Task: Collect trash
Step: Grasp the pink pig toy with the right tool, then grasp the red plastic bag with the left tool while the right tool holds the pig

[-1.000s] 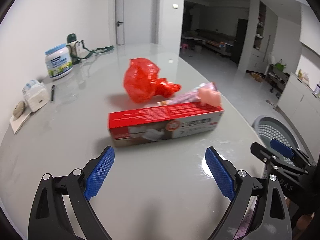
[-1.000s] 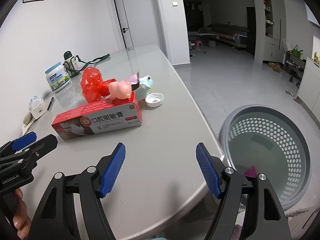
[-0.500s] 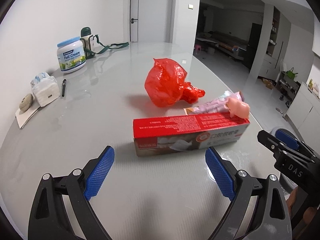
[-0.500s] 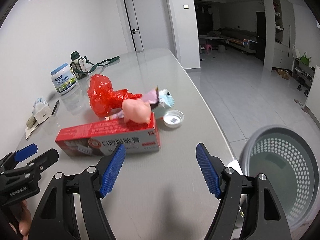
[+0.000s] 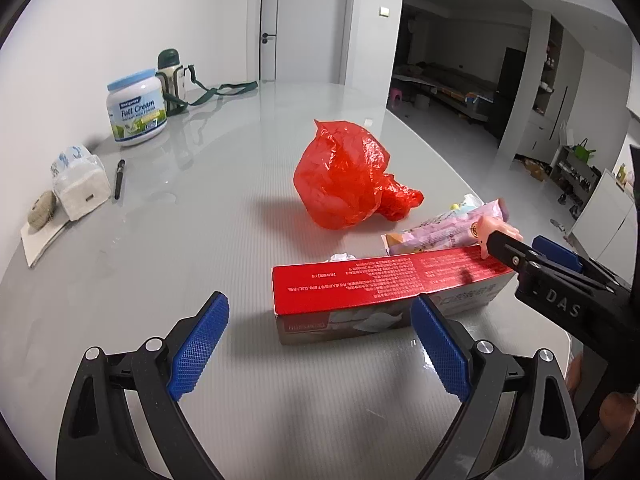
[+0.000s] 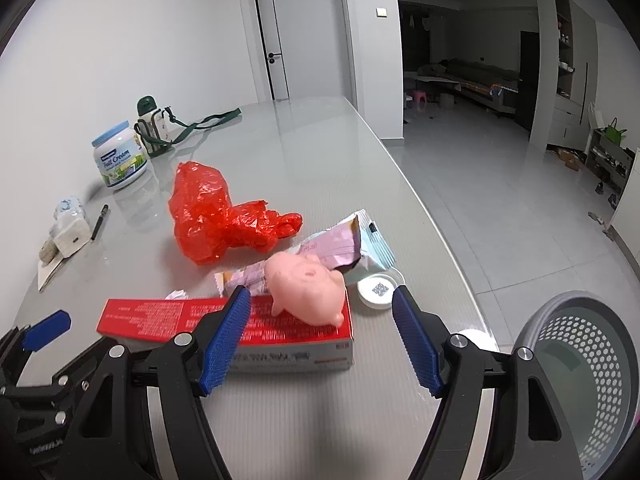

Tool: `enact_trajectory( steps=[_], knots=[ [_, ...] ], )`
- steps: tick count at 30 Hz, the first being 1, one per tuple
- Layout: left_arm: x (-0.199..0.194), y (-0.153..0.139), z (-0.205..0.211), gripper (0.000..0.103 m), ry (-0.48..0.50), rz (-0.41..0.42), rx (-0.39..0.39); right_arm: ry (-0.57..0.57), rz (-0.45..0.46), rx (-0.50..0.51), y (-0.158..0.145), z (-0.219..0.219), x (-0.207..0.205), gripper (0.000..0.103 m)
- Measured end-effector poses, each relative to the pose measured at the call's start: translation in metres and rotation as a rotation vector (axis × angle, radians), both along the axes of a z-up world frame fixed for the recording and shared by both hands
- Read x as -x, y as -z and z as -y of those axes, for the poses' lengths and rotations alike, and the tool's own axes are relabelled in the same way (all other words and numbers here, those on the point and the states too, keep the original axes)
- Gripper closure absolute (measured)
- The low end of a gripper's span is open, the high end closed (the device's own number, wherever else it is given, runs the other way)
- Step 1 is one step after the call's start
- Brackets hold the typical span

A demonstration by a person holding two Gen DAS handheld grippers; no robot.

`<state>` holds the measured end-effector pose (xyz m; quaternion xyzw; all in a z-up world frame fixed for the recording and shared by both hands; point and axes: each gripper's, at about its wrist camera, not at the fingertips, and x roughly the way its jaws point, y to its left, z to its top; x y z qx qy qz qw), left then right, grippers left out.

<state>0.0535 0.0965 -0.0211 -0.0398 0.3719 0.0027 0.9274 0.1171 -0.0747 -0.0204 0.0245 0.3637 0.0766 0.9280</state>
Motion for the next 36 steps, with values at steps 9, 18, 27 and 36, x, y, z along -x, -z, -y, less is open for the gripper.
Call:
enact_trajectory(
  steps=[9, 18, 27, 36],
  knots=[
    [-0.010, 0.005, -0.003, 0.012, 0.016, -0.012, 0.017, -0.003, -0.010, 0.068, 0.010, -0.016, -0.016, 0.034],
    [-0.017, 0.006, -0.006, 0.012, 0.011, -0.020, 0.030, -0.034, -0.015, 0.037, 0.009, -0.013, -0.015, 0.060],
    [-0.038, -0.001, 0.005, 0.012, 0.019, -0.028, 0.041, -0.020, 0.020, -0.024, -0.002, 0.006, 0.000, 0.060],
    [-0.085, -0.007, 0.018, 0.012, 0.024, -0.024, 0.044, 0.040, 0.018, -0.080, -0.004, 0.042, 0.009, 0.060]
  ],
)
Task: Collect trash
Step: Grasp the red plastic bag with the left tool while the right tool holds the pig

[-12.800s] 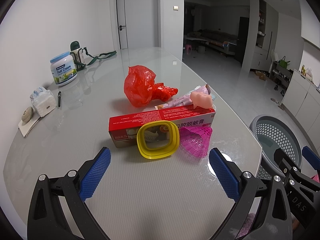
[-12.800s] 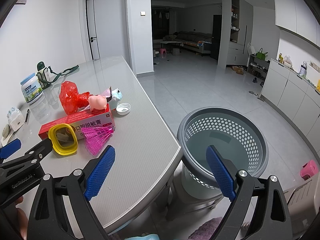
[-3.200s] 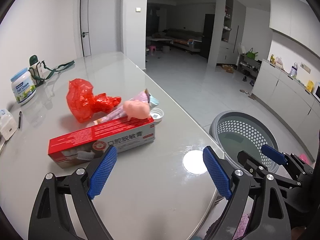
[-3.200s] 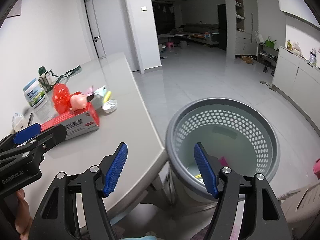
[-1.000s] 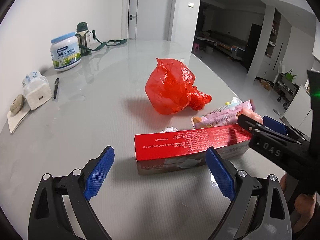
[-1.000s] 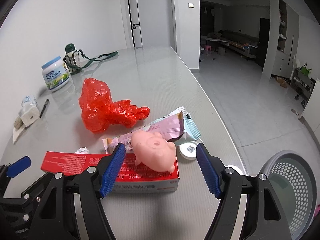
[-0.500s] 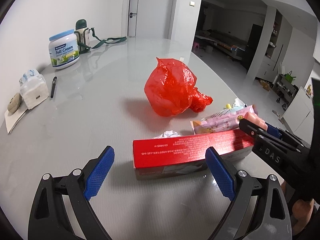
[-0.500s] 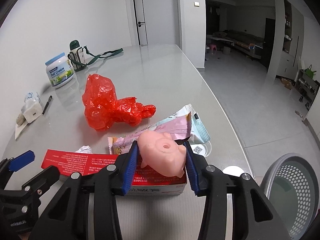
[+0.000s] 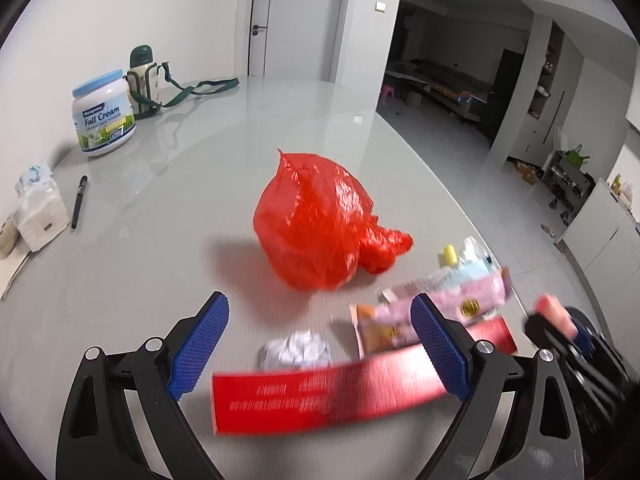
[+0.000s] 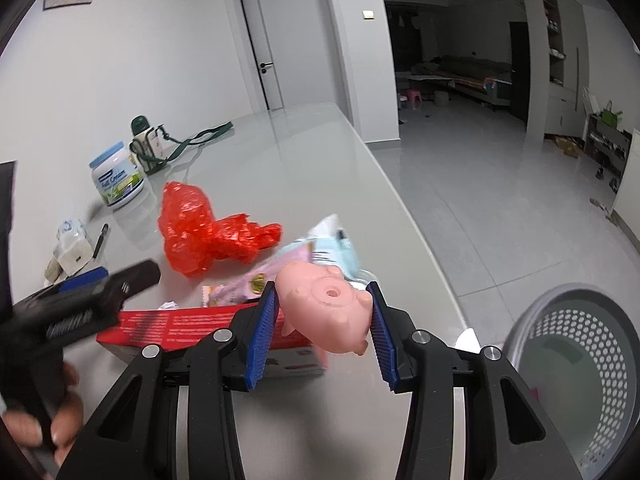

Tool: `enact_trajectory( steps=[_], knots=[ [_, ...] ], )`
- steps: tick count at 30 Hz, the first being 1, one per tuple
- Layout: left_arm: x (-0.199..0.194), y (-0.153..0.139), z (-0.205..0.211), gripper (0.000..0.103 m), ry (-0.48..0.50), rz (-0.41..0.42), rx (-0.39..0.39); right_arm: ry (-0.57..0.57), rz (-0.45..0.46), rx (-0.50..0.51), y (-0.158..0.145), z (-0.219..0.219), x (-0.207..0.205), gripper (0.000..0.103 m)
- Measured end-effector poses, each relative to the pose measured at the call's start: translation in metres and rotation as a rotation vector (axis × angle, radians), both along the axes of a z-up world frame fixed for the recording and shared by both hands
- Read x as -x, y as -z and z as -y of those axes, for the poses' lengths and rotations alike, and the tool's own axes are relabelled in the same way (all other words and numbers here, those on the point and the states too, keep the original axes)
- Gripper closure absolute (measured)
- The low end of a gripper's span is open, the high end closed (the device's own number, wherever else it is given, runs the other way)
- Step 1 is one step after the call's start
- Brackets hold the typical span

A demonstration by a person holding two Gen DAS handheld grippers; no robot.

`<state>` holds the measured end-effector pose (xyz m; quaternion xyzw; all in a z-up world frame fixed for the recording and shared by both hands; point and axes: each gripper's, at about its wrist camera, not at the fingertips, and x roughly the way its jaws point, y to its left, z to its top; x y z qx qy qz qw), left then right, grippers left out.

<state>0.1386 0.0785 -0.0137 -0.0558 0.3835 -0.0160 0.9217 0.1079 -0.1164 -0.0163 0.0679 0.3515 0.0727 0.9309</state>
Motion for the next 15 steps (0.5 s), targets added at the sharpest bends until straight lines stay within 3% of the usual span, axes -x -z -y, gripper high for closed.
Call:
enact_trajectory(
  steps=[9, 11, 15],
  knots=[
    [-0.042, 0.005, 0.013, 0.012, -0.027, 0.005, -0.060, 0.052, -0.016, -0.033, 0.003, 0.028, 0.005, 0.060],
    [-0.049, 0.008, 0.014, 0.016, -0.040, 0.007, -0.073, 0.060, -0.018, -0.034, 0.003, 0.032, 0.006, 0.060],
    [-0.061, 0.016, 0.014, 0.035, -0.042, -0.025, -0.079, 0.072, -0.025, -0.044, 0.005, 0.040, 0.008, 0.060]
  ],
)
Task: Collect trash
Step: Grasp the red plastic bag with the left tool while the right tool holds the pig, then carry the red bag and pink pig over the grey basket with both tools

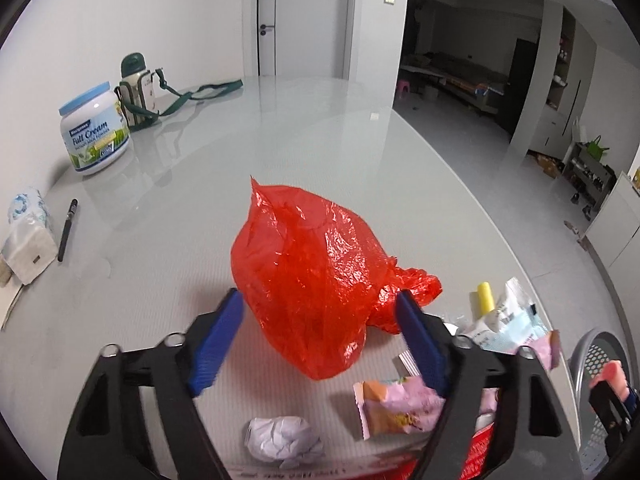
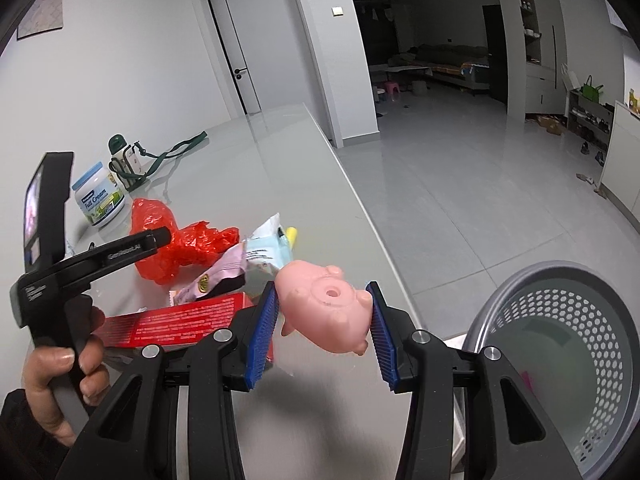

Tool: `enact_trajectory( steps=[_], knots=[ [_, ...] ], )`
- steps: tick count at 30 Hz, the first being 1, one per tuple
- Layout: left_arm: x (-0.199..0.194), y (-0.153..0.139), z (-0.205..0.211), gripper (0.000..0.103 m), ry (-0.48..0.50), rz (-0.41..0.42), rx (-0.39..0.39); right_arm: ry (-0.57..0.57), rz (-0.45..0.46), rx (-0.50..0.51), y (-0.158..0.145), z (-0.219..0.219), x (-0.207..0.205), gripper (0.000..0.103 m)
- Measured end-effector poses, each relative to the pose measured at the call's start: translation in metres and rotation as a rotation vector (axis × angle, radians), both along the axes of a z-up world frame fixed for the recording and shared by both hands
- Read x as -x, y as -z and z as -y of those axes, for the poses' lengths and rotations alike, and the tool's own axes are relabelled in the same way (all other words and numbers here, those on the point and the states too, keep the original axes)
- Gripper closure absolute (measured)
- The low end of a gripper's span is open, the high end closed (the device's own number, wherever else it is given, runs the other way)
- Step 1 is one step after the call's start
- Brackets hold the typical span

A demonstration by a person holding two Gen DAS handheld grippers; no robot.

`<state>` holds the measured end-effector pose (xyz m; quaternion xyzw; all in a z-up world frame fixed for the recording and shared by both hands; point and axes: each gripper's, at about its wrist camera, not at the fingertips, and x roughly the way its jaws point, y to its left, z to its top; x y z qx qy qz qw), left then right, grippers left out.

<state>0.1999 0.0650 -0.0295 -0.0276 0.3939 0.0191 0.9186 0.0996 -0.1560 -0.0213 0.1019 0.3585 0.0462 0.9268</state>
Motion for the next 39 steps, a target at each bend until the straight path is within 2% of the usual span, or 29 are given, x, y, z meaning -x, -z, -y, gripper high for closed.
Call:
enact_trajectory(
  steps=[3, 4, 6, 7, 12, 17, 22, 26, 31, 39],
  knots=[
    [-0.003, 0.003, 0.000, 0.053, 0.002, -0.011, 0.007, 0.004, -0.005, -0.003, 0.002, 0.001, 0.000, 0.060],
    [-0.003, 0.003, -0.001, 0.065, 0.004, -0.014, 0.011, 0.004, -0.006, -0.004, 0.002, 0.002, 0.000, 0.060],
    [-0.003, 0.004, -0.003, 0.080, 0.011, -0.025, 0.022, 0.006, -0.006, -0.007, 0.001, 0.002, 0.001, 0.060],
    [-0.002, 0.004, -0.004, 0.083, 0.012, -0.028, 0.027, 0.007, -0.004, -0.008, 0.001, 0.002, 0.003, 0.060],
    [0.011, -0.007, -0.007, 0.086, 0.018, 0.001, 0.037, 0.014, 0.002, -0.010, -0.003, 0.007, 0.007, 0.060],
    [0.031, -0.033, 0.002, 0.086, 0.046, 0.070, 0.038, 0.029, 0.012, -0.014, -0.007, 0.012, 0.016, 0.060],
    [0.052, -0.063, 0.021, 0.086, 0.112, 0.127, 0.060, 0.057, 0.036, -0.014, -0.018, 0.022, 0.028, 0.060],
    [0.069, -0.076, 0.047, 0.086, 0.178, 0.150, 0.073, 0.092, 0.048, -0.009, -0.024, 0.039, 0.043, 0.060],
    [0.092, -0.078, 0.089, 0.086, 0.273, 0.152, 0.089, 0.156, 0.049, -0.007, -0.022, 0.068, 0.066, 0.060],
    [0.120, -0.066, 0.157, 0.086, 0.444, 0.114, 0.108, 0.294, 0.019, -0.014, -0.008, 0.128, 0.107, 0.060]
  ],
)
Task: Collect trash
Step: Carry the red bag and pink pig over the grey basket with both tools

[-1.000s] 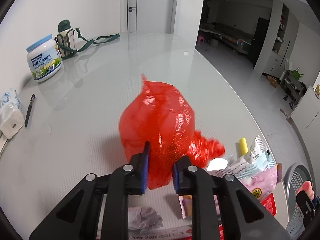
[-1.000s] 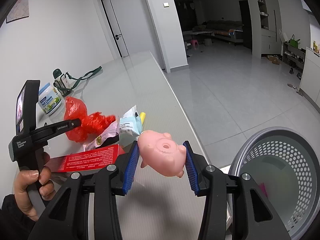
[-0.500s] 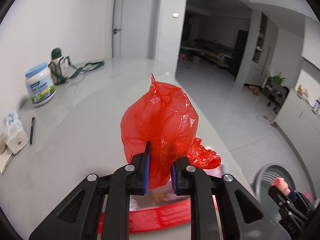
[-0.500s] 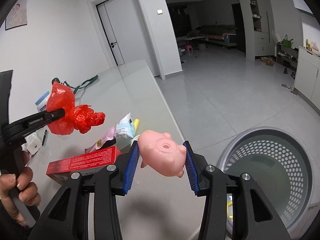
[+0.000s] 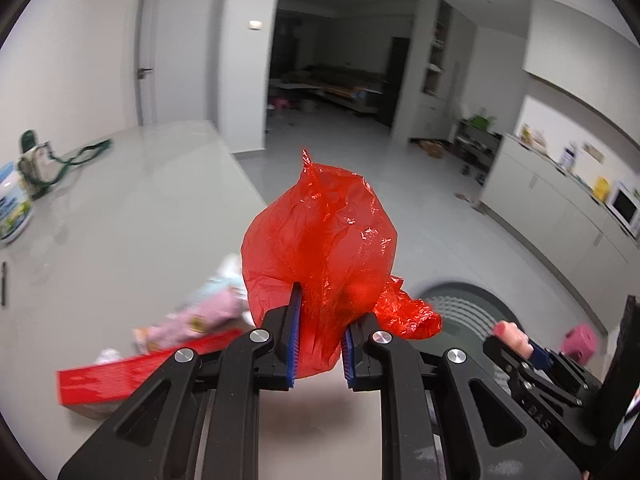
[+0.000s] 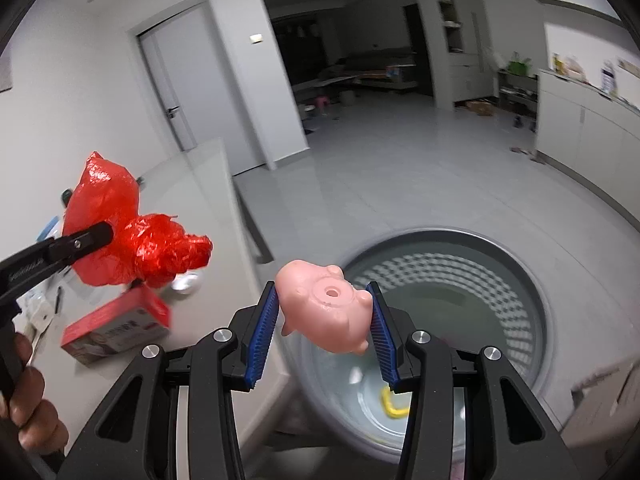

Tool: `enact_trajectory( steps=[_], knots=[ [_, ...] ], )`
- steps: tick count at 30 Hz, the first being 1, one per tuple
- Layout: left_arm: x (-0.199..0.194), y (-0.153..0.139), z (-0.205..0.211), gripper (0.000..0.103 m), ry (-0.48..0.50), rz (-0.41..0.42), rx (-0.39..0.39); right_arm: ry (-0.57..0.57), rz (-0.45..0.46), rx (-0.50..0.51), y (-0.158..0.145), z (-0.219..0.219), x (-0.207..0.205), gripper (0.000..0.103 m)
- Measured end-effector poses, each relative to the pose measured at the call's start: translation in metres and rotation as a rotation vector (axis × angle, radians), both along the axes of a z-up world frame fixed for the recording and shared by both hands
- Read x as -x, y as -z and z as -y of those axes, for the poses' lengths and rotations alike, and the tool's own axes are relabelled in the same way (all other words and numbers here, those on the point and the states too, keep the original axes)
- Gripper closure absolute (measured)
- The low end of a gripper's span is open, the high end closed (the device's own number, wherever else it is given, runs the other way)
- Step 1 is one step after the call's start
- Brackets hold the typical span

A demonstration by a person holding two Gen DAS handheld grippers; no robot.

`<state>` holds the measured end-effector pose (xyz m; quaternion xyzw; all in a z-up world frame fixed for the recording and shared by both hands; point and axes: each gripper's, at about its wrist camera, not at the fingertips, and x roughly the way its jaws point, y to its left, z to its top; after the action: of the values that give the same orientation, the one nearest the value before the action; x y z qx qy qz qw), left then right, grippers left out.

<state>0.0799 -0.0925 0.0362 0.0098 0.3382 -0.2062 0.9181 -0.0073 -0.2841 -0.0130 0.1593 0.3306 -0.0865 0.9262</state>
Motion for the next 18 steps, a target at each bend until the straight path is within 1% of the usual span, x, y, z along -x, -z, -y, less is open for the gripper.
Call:
enact_trajectory(
  steps=[5, 9, 12, 18],
  knots=[
    [0.013, 0.014, 0.042, 0.086, 0.087, -0.021, -0.033, 0.062, -0.006, -0.008, 0.009, 0.028, 0.025, 0.060],
    [0.023, 0.027, 0.070, 0.086, 0.136, -0.048, -0.051, 0.092, -0.025, -0.025, 0.020, 0.045, 0.036, 0.060],
    [0.027, 0.037, 0.087, 0.086, 0.170, -0.066, -0.068, 0.112, -0.036, -0.032, 0.026, 0.057, 0.045, 0.060],
    [0.030, 0.054, 0.107, 0.086, 0.218, -0.090, -0.095, 0.142, -0.050, -0.045, 0.032, 0.069, 0.053, 0.060]
  ],
)
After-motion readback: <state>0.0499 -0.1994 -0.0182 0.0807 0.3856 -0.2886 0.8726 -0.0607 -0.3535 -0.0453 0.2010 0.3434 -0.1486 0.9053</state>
